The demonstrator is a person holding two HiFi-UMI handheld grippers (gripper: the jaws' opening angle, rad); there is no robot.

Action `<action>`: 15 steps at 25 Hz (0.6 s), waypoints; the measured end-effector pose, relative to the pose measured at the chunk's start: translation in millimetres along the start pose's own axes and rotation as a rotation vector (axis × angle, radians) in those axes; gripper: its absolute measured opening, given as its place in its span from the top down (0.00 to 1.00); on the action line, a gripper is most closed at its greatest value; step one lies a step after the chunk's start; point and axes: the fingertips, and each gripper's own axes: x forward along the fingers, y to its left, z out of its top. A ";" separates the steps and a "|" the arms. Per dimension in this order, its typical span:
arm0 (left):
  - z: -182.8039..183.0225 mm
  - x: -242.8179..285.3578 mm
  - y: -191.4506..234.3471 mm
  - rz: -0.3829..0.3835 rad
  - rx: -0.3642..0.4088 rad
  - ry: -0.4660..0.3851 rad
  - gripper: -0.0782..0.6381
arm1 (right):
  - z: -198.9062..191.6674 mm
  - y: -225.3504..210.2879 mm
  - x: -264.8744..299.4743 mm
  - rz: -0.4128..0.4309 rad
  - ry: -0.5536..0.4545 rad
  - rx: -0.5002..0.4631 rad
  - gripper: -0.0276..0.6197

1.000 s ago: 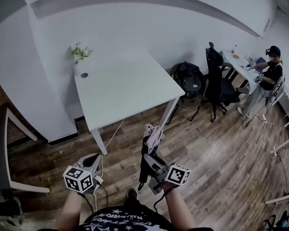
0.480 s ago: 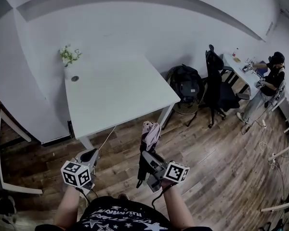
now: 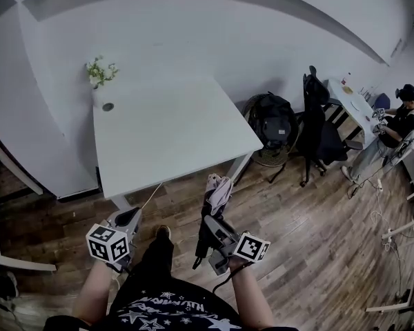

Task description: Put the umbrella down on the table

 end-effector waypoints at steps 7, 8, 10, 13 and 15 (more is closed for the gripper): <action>24.8 56.6 31.3 -0.008 0.005 -0.012 0.89 | 41.3 -26.3 43.2 -0.036 0.006 -0.027 0.60; 31.0 66.3 38.1 -0.007 0.002 -0.015 0.89 | 50.6 -29.2 52.1 -0.041 0.006 -0.031 0.60; 45.3 85.0 53.7 -0.003 -0.003 -0.021 0.89 | 68.3 -33.1 72.3 -0.048 0.010 -0.041 0.60; 63.8 112.2 79.9 0.009 -0.016 -0.025 0.89 | 88.7 -41.0 105.1 -0.057 0.033 -0.057 0.60; 73.3 130.5 95.4 0.012 -0.027 -0.022 0.89 | 101.7 -49.5 126.6 -0.073 0.048 -0.067 0.60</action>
